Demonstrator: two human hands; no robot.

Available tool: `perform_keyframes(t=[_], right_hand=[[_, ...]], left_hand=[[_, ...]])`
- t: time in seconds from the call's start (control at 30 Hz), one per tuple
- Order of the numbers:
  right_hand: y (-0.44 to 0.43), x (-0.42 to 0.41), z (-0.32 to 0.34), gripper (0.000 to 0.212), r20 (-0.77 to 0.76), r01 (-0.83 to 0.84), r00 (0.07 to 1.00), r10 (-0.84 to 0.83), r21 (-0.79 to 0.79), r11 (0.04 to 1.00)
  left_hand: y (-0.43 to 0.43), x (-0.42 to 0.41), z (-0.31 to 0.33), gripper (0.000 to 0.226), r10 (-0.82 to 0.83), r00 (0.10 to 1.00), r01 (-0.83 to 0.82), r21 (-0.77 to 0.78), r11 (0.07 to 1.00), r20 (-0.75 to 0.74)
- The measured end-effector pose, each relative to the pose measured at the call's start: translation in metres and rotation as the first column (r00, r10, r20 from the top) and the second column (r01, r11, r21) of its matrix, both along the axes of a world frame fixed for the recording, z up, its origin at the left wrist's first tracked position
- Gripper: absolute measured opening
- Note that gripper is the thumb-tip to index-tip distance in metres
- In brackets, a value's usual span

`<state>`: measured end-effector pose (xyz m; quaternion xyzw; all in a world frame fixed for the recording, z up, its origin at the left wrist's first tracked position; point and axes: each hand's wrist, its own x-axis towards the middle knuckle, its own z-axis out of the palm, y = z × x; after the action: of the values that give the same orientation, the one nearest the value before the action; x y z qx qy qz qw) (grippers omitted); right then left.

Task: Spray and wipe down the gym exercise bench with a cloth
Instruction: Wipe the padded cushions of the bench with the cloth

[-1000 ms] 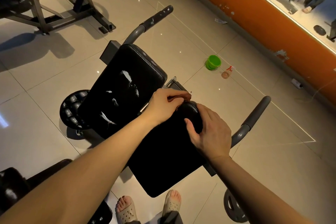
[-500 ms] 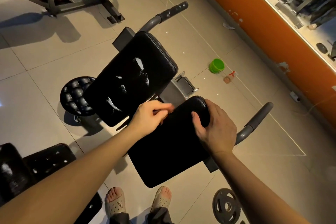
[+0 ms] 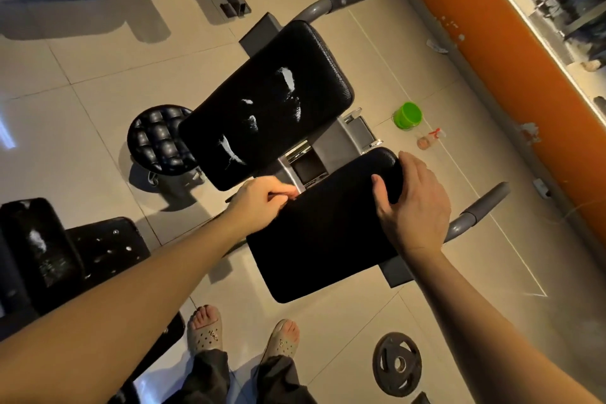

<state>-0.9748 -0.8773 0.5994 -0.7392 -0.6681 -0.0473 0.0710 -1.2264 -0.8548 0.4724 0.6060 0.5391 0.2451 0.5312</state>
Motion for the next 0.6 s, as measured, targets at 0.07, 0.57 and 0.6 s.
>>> perform_keyframes(t=[0.07,0.57,0.6], right_hand=[[-0.002,-0.003,0.000,0.059,0.056,-0.040,0.998,0.039,0.018,0.999],[-0.062,-0.055,-0.065,0.059,0.296,-0.491,0.751,0.589,-0.345,0.800],[-0.062,-0.056,-0.066,0.059,0.302,-0.496,0.747,0.593,-0.341,0.799]], left_hand=[[-0.024,-0.026,-0.023,0.029,0.030,0.995,-0.038,-0.082,0.996,-0.095],[-0.051,-0.022,-0.043,0.030,0.323,0.930,-0.329,-0.005,0.944,-0.175],[-0.058,-0.020,-0.046,0.030,0.378,0.907,-0.387,-0.012,0.922,-0.186]])
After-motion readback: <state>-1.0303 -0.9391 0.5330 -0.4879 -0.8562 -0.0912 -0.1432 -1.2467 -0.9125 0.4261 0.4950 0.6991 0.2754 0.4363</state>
